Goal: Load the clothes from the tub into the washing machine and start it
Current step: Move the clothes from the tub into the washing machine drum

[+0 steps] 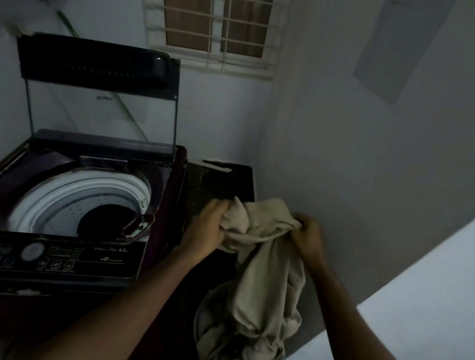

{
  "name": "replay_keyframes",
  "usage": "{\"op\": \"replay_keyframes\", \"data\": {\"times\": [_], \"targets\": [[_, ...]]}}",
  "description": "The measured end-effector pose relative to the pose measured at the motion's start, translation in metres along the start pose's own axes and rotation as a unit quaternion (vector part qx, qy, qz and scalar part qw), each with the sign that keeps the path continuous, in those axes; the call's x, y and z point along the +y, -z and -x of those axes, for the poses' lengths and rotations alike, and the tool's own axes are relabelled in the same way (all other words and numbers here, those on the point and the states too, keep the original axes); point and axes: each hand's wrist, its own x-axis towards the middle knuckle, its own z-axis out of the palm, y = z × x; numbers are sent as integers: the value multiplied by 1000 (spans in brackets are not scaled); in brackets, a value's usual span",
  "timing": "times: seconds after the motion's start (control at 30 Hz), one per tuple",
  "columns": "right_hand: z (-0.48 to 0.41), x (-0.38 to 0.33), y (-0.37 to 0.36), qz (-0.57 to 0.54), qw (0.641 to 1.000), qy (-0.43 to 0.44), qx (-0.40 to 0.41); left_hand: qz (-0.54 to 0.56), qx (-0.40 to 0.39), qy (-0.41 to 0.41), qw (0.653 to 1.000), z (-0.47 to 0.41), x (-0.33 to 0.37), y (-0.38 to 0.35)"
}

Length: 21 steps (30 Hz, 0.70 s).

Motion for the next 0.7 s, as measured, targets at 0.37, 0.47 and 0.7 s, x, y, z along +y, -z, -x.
{"op": "replay_keyframes", "data": {"times": [0.37, 0.47, 0.7], "targets": [[-26, -77, 1, -87, 970, 78, -213, 118, 68, 121, 983, -7, 48, -24], [1, -53, 16, -119, 976, 35, -179, 139, 106, 157, 972, -14, 57, -13], [64, 19, -37, -141, 967, -92, -189, 390, 162, 228, 877, -34, 85, 10]]}}
